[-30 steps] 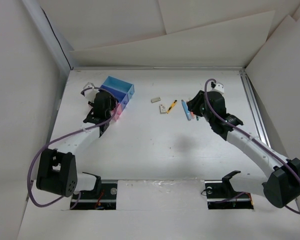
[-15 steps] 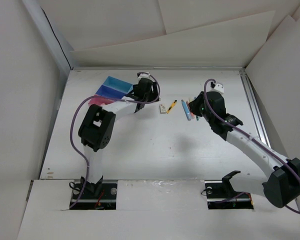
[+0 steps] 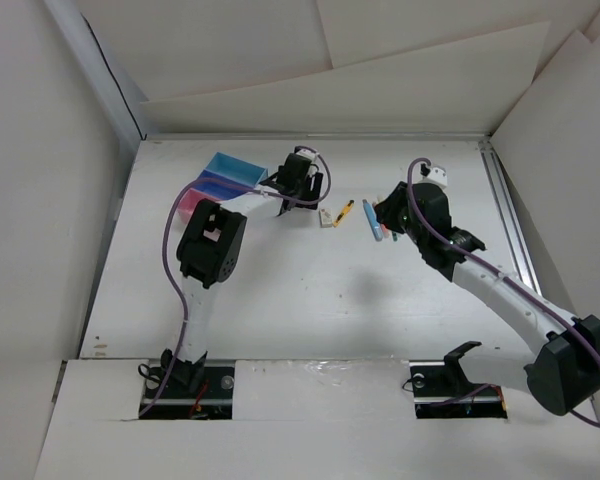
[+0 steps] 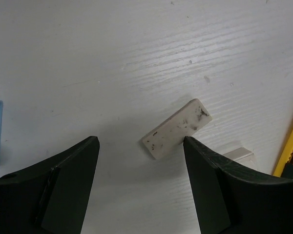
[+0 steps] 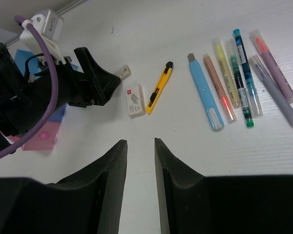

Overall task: Sort the stationery into containers
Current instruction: Pick up the stationery from the center of the board.

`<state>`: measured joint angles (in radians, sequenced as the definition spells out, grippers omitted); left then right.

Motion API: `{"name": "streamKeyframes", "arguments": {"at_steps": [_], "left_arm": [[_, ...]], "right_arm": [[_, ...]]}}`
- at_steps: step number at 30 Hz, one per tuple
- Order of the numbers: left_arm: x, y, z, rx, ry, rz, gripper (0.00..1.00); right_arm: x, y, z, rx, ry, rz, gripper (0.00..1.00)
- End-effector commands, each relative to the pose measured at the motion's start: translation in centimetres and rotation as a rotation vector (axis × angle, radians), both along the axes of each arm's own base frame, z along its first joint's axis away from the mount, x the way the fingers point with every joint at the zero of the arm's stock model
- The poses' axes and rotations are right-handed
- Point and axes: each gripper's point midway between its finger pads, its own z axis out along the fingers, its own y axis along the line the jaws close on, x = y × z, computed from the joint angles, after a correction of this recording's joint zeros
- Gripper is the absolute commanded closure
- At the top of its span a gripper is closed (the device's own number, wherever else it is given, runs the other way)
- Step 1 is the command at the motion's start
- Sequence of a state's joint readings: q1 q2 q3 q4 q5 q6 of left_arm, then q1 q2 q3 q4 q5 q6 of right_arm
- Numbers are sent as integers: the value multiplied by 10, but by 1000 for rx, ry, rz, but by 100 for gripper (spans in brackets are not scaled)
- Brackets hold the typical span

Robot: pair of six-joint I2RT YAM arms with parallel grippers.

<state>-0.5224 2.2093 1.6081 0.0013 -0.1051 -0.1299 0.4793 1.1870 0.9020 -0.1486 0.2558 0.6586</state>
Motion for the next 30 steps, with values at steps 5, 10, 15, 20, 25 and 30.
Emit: {"name": "streamKeyframes", "arguments": {"at_steps": [5,10,15,20,25,30], "left_arm": [[-2,-13,-8,22,18,-138,36],[-1,-18,-13,18,19,-174,48],[2,-22,-22,22,41,-181,72],[-3,-28,3,-100,19,-118,97],[-22,-16,92,-335,-91,-12,98],[-35,61,144,-461,-211,277,96]], "right_arm": [[8,5,23,21,-66,-4,65],[8,6,23,24,-64,5,65],[7,6,26,29,-73,5,65],[7,6,26,29,-73,5,64],[7,6,26,29,-73,5,64],[7,6,26,29,-73,5,64]]}}
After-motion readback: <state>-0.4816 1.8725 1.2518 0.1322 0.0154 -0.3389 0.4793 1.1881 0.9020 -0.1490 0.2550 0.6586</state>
